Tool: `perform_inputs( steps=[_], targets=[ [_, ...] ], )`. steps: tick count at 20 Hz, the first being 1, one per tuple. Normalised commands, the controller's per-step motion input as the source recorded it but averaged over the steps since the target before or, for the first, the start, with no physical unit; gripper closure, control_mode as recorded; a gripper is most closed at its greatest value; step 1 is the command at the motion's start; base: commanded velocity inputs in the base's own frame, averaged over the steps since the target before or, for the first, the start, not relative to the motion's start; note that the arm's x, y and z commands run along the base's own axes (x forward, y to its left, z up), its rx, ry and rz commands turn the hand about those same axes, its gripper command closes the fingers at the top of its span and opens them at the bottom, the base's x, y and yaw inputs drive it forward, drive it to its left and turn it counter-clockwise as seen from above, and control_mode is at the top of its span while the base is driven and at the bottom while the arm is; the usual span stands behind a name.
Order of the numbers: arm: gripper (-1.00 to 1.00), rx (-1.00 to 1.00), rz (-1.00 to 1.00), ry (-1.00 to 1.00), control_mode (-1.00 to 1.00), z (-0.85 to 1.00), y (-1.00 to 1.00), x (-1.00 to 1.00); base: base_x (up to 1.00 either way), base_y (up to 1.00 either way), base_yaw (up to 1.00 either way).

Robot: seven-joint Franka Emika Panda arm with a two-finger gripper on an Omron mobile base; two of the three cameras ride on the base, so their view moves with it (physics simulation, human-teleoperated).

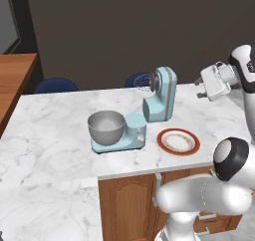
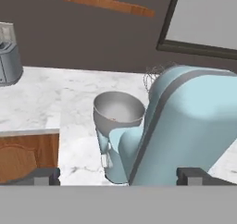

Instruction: Add butter and sugar cubes to the stand mixer bowl and then turn on the stand mixer to begin making frosting.

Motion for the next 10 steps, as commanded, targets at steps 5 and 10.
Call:
perform_inputs(
  steps=[5, 10],
  targets=[
    [-1.00, 0.11, 0.00, 0.00, -1.00, -0.08, 0.00, 0.74, 0.00, 0.00, 0.00],
    [-1.00, 0.08, 0.00, 0.00, -1.00, -0.12, 0.00, 0.77, 0.00, 0.00, 0.00]
  ],
)
